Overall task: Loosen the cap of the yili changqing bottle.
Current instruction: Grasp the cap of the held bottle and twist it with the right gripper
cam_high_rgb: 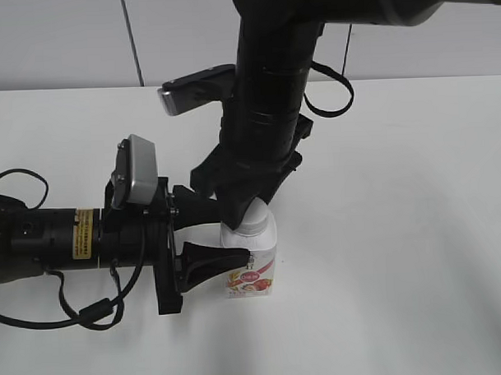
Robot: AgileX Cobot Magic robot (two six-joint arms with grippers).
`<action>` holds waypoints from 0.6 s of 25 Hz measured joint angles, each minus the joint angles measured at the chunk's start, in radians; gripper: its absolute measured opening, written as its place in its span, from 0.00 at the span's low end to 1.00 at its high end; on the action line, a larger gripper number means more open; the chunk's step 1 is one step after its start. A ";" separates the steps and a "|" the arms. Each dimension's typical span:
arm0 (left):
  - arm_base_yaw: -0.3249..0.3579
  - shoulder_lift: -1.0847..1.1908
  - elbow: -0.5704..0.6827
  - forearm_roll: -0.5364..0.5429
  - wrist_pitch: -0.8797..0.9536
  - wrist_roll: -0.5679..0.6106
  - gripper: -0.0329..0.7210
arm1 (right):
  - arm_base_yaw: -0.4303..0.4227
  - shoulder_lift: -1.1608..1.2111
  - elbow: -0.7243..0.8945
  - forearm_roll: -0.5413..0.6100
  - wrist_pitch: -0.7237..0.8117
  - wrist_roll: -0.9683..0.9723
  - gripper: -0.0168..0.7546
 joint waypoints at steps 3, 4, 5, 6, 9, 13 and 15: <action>0.000 0.000 0.000 -0.001 0.000 0.000 0.63 | 0.000 0.000 0.000 0.001 -0.001 -0.270 0.53; 0.000 0.000 0.000 -0.001 0.000 0.000 0.63 | 0.000 0.000 0.000 0.003 -0.001 -0.367 0.53; 0.000 0.000 0.000 -0.001 0.000 0.000 0.63 | 0.000 0.000 -0.001 0.004 -0.001 -0.443 0.53; 0.000 0.000 0.000 -0.001 0.000 0.000 0.63 | 0.000 0.000 0.000 0.005 -0.001 -0.523 0.53; 0.000 0.000 0.000 -0.001 0.000 0.000 0.63 | 0.000 0.000 0.000 0.006 -0.001 -0.655 0.53; 0.000 0.000 0.000 -0.001 0.000 0.000 0.63 | 0.000 0.000 -0.001 0.006 -0.001 -0.692 0.53; 0.000 0.000 0.000 -0.001 0.000 0.000 0.63 | 0.000 0.000 -0.001 0.006 -0.001 -0.694 0.53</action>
